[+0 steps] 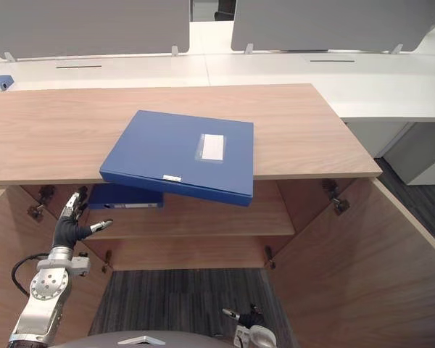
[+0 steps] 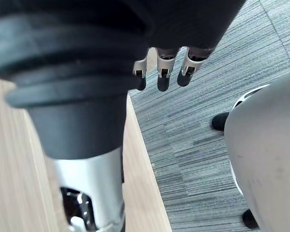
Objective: Walk over to the cabinet, pick up the folder, carry it to the office cabinet, place the folder inside the office cabinet, then close the office cabinet door
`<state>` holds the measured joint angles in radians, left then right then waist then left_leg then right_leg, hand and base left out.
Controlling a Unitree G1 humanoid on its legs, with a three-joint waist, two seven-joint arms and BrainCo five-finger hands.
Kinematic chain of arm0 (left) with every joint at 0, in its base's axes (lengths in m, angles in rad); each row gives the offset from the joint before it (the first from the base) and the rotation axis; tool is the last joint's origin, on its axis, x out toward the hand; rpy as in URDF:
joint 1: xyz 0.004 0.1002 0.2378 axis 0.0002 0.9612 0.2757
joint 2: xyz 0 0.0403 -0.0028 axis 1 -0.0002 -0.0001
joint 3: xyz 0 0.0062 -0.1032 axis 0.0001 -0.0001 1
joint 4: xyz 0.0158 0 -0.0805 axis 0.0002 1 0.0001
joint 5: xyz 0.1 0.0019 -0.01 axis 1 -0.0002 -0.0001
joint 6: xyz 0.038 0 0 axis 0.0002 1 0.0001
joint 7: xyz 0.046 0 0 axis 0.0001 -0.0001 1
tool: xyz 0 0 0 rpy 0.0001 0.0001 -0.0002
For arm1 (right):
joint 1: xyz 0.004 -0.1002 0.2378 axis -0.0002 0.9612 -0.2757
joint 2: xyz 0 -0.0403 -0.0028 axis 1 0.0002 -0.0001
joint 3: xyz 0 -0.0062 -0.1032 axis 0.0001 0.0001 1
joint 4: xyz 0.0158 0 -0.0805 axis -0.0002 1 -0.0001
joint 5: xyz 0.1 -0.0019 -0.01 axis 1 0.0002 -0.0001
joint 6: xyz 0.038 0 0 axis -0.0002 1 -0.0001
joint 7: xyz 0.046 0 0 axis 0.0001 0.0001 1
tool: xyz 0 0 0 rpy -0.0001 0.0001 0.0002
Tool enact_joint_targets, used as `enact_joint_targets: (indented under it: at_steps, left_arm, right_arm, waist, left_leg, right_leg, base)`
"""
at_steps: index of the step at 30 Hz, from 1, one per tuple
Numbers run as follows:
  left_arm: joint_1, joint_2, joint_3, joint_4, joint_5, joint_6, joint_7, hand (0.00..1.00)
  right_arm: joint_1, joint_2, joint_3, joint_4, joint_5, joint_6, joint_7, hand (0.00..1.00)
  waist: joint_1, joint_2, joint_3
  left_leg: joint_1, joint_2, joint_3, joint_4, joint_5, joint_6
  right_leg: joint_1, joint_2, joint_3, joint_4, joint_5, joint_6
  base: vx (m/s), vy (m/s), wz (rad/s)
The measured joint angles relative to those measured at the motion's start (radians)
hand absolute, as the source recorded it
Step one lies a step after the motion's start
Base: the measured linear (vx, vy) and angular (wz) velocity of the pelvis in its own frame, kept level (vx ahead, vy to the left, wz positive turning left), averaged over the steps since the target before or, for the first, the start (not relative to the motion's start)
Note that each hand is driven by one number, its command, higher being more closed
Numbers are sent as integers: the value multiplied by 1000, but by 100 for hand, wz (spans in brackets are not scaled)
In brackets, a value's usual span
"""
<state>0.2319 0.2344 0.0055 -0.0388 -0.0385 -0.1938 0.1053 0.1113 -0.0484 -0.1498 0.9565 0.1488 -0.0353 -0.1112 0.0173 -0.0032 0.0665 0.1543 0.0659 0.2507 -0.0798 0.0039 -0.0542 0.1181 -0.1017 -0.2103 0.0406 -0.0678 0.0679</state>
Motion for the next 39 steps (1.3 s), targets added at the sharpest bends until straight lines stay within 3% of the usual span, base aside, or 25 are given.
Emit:
enact_joint_targets:
  at_steps: [16, 23, 27, 32, 39]
  left_arm:
    - [92, -59, -29, -270, 3, -26, 2, 0]
    - [98, -59, -30, -363, 132, -29, 93, 0]
    - [74, -56, -55, -389, 258, -30, 148, 0]
    - [29, -11, -115, -434, 388, -31, 154, 0]
    - [-28, 75, -198, -459, 484, -41, 153, 0]
  right_arm:
    - [8, 3, 21, 3, -39, 1, 0, 0]
    - [18, 0, 28, 3, -39, -1, -1, 0]
    - [18, -2, 29, 8, -39, -5, -3, 0]
    - [3, -5, 29, 44, -39, -10, -4, 0]
    - [-21, -16, 29, 83, -38, -11, -4, 0]
  waist:
    - [20, -11, -15]
    - [19, -3, -32]
    - [17, 7, -38]
    - [10, 7, -40]
    - [-14, 9, -53]
  left_leg:
    - [-6, 2, -14, 1, 2, -1]
    - [0, 2, -28, 1, 2, -1]
    - [0, 3, -31, 1, 3, -1]
    - [0, 2, -31, 1, 3, -1]
    - [1, -2, -31, 1, 4, -1]
  right_leg:
    - [9, 0, 12, 7, -1, 1]
    - [14, 2, 27, 19, -14, 4]
    - [14, 4, 30, 20, -14, 4]
    - [13, 4, 42, 20, -14, 4]
    - [-1, 5, 75, 20, -14, 4]
  base:
    - [-15, -5, 2]
    - [-30, -13, 4]
    - [0, 0, 0]
    - [0, 0, 0]
    - [2, 0, -3]
